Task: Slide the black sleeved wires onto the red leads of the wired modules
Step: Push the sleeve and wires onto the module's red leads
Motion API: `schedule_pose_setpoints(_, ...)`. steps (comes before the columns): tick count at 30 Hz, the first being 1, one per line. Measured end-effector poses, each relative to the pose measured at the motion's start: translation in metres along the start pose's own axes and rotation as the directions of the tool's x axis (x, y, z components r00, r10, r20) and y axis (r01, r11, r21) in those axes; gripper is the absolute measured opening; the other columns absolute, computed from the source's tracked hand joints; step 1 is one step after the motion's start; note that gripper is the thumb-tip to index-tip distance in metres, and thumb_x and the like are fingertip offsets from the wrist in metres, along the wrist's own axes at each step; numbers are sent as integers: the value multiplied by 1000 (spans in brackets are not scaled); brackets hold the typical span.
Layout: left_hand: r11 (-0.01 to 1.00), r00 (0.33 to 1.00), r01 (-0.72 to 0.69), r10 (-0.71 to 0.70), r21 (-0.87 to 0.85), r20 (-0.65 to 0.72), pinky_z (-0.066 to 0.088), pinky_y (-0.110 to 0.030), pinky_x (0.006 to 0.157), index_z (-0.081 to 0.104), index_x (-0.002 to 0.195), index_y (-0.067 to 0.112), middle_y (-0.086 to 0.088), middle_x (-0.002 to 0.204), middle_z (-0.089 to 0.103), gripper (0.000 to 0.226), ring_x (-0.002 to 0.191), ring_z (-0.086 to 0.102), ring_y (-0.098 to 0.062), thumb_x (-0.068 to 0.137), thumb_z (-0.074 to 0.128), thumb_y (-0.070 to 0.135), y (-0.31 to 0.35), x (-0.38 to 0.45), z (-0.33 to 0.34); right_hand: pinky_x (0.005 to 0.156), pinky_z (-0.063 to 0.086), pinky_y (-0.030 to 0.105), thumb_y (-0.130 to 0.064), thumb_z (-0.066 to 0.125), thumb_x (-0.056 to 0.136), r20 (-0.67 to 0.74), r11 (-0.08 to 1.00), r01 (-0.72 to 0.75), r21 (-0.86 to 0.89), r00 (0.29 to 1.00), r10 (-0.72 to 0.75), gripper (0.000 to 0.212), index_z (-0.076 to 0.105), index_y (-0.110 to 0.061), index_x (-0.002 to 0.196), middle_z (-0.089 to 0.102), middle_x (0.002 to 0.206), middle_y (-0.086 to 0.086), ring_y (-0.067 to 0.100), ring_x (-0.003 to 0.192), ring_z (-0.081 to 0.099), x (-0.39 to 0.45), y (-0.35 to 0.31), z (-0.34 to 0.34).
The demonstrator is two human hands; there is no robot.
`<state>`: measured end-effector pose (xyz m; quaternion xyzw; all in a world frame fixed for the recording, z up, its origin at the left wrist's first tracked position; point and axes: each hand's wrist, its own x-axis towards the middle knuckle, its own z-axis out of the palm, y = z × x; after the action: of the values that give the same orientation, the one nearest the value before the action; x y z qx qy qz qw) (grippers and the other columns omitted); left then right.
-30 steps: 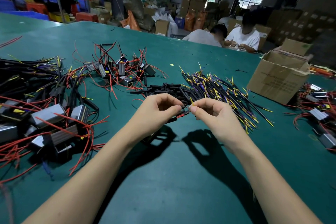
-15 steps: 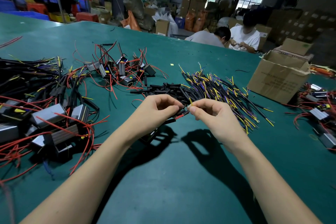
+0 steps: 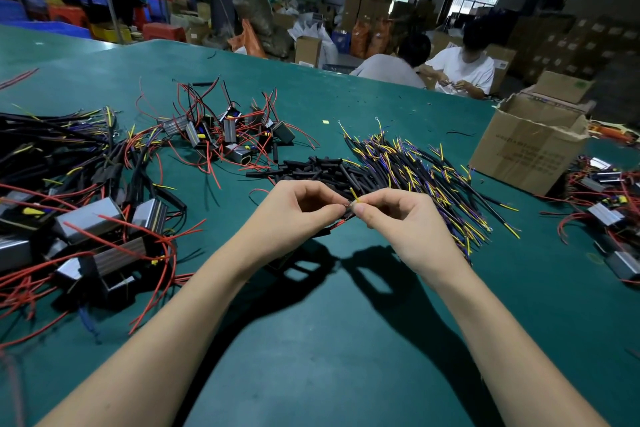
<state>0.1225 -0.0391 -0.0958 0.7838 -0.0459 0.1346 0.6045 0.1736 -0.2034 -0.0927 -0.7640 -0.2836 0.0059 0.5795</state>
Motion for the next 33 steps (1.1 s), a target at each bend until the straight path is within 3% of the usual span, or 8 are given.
schedule_pose_setpoints(5,1000,1000,-6,6,-17,-6,44,-10,55,72,82,10,12,60,67,10,56,57,3,85,66,3,-2,0,0,63,41,15,-11,71,84,-13,1000,-2,-21,1000,1,13,72,-21,76,67,65,-12,2,63,54,1,0,1)
schedule_pose_setpoints(11,998,999,-21,20,-53,-32,49,-17,58,70,79,8,-3,70,69,5,58,59,-5,83,70,4,-2,1,1,69,44,17,-9,71,84,-12,1000,-18,-16,1000,18,10,74,-18,79,71,72,-6,3,67,58,0,-1,2)
schedule_pose_setpoints(17,999,998,-14,12,-41,-55,46,-13,55,72,76,11,5,64,69,11,57,59,-2,85,67,8,-1,0,2,69,47,16,-8,71,83,-20,999,-26,-20,999,26,11,73,-17,78,73,75,1,5,68,60,-1,-3,4)
schedule_pose_setpoints(20,999,999,-10,8,-35,-48,45,-11,54,71,75,13,10,60,68,15,55,57,0,88,64,8,-1,-1,2,66,45,13,-7,71,83,-35,999,-23,-27,999,22,16,72,-21,74,71,71,-4,2,65,58,-2,-3,6)
schedule_pose_setpoints(26,999,999,-22,24,47,-43,44,-13,56,71,79,11,3,66,67,15,57,55,-3,90,61,9,-4,1,4,69,50,25,-13,74,79,-137,995,-32,-97,990,19,12,69,-21,72,72,72,-1,10,68,63,-2,1,9)
schedule_pose_setpoints(33,988,997,-71,76,134,-31,44,-12,56,70,80,12,8,64,65,15,55,54,0,91,61,10,-4,1,5,76,50,35,-5,68,82,-77,991,63,-120,994,-73,19,67,-22,75,70,75,-4,17,74,63,-4,-2,8)
